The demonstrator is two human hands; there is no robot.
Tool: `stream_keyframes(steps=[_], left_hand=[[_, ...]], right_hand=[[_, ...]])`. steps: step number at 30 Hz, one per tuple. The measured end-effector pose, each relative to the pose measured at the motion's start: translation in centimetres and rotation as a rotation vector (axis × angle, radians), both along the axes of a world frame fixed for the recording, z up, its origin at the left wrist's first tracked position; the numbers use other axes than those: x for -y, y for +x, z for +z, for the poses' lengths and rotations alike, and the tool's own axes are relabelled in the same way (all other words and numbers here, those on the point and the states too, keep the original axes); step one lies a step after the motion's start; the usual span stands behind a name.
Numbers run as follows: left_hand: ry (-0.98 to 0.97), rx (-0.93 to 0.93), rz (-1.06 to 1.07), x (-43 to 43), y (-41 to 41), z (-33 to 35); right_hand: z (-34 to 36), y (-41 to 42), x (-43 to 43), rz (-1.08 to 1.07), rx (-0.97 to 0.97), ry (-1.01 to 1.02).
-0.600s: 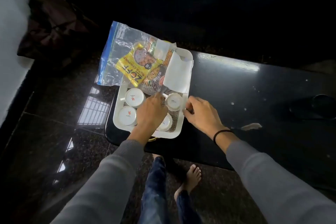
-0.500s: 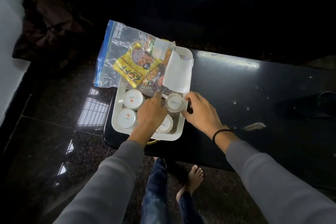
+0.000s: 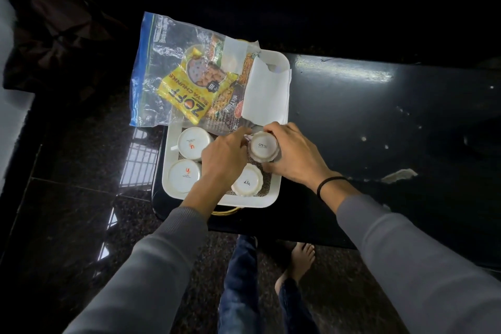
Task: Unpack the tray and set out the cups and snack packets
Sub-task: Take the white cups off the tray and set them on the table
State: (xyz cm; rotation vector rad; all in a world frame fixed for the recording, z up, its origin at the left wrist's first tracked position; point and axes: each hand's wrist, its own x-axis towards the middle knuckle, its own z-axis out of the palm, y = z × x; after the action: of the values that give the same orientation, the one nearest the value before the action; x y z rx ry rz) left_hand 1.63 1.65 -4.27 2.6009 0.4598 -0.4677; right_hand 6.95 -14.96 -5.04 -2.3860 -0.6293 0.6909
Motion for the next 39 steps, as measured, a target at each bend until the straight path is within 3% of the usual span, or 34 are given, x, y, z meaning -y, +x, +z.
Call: stream_keyframes(steps=[3, 11, 17, 21, 31, 39], left_hand=[[0.044, 0.044, -0.024, -0.1, 0.3, 0.6], [0.069, 0.297, -0.206, 0.9, 1.0, 4.2], [-0.513, 0.193, 0.028, 5.2, 0.8, 5.0], [-0.829, 0.076, 0.307, 8.9, -1.4, 3.6], [-1.063, -0.238, 0.685, 14.6, -6.3, -0.2], [-0.957, -0.323, 0.651, 14.8, -5.8, -1.7]], right_hand=[[0.4, 0.2, 0.4, 0.003, -0.057, 0.072], [3.5, 0.4, 3.9, -0.258, -0.306, 0.288], [4.7, -1.5, 10.2, -0.459, -0.722, 0.574], [4.0, -4.4, 13.8, -0.681, -0.930, 0.719], [1.1, -7.9, 17.1, -1.009, -0.986, 0.402], [-0.2, -7.6, 16.1, -1.162, -1.004, 0.285]])
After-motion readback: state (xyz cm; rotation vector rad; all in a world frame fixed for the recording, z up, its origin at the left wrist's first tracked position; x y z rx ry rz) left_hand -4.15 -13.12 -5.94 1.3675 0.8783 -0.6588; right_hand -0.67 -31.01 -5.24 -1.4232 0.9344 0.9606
